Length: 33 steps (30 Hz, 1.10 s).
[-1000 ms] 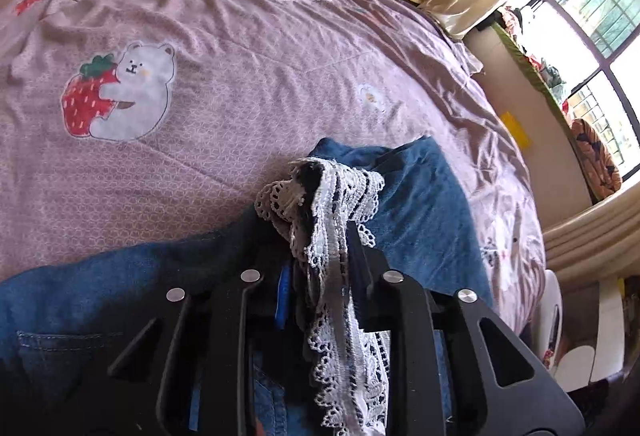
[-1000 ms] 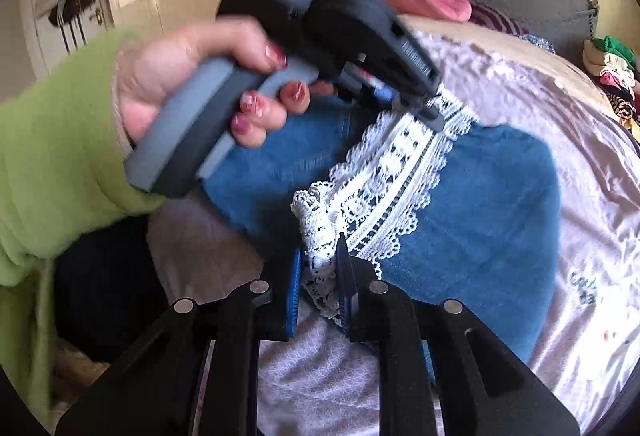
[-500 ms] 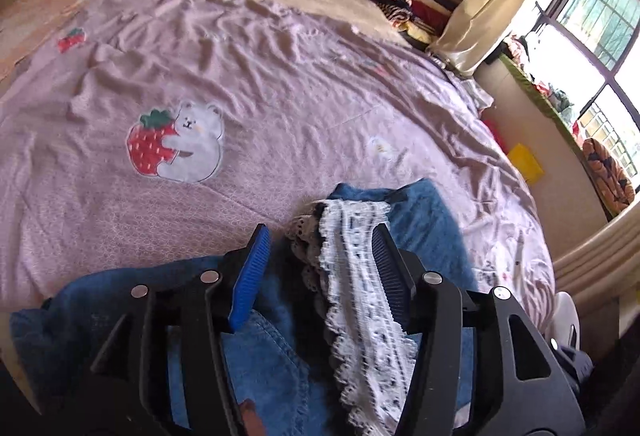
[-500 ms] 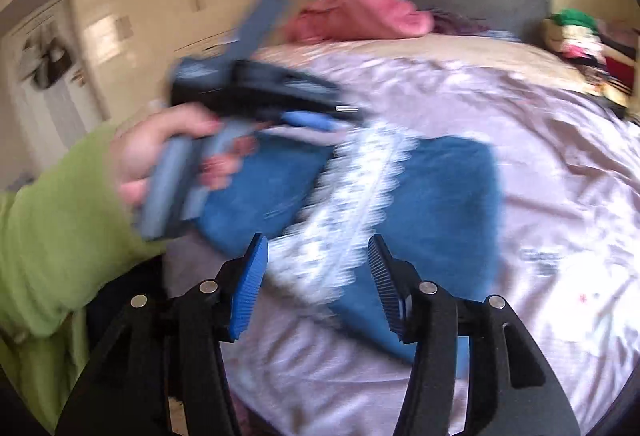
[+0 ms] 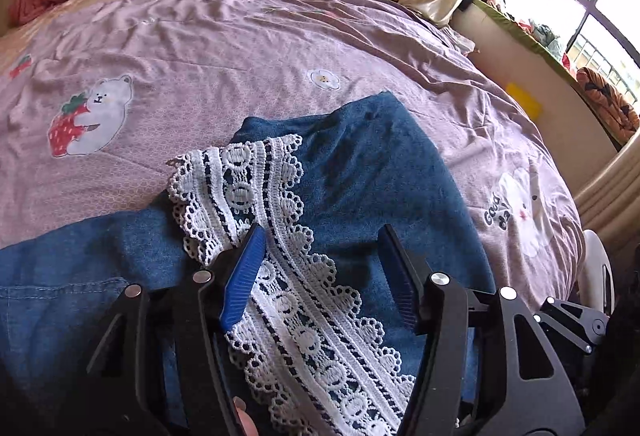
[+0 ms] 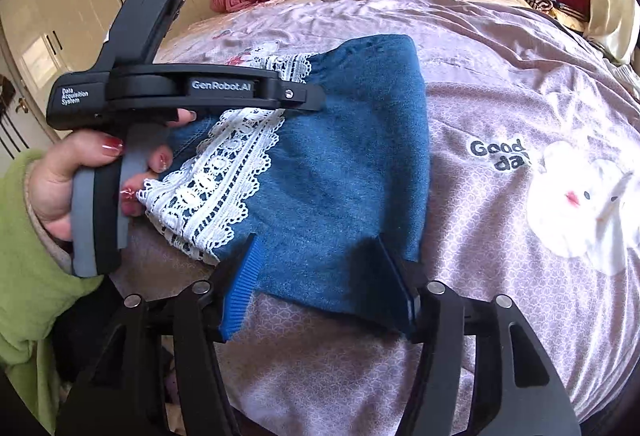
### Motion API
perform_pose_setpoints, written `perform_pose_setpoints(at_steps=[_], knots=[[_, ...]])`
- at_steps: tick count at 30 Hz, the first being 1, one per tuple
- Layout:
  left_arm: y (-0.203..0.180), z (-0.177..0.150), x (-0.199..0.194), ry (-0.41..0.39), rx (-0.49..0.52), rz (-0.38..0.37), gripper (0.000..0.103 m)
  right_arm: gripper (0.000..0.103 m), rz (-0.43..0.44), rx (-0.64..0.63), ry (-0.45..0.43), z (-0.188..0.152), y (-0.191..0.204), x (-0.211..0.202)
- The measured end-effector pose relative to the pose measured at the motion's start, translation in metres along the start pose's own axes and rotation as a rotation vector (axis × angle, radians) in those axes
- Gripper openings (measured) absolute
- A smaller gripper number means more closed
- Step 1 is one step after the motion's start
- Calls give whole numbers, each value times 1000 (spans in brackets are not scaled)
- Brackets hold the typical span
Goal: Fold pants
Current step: 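Lower the folded hem onto the pants and open both grippers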
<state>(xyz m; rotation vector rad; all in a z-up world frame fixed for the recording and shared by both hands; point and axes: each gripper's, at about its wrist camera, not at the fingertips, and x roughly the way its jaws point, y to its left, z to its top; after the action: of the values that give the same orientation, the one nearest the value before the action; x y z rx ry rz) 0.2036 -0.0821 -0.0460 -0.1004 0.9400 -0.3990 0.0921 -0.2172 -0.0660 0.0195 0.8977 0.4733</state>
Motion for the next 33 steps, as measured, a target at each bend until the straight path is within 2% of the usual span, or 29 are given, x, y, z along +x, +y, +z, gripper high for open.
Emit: perform_pose_setpoints(at_steps=[2,6,15,24,33], knots=[[0,1,-6,-2,-17,-5,51,64,1,-2,0,0,3,-2],[-5,2,-26,-23,-21,9,66,65,21,26,-16,8,2,-11],[2,-4,-77,-82,-39,87,79,72,-3,22,-91,22,9,-43],[35,-33,-132,-133,-92,177,87,79,-1,-8,-139,50,26,-57],[94,-76,-174,-152,-206,252,90,85,20,-121,-137,82,72,-50]])
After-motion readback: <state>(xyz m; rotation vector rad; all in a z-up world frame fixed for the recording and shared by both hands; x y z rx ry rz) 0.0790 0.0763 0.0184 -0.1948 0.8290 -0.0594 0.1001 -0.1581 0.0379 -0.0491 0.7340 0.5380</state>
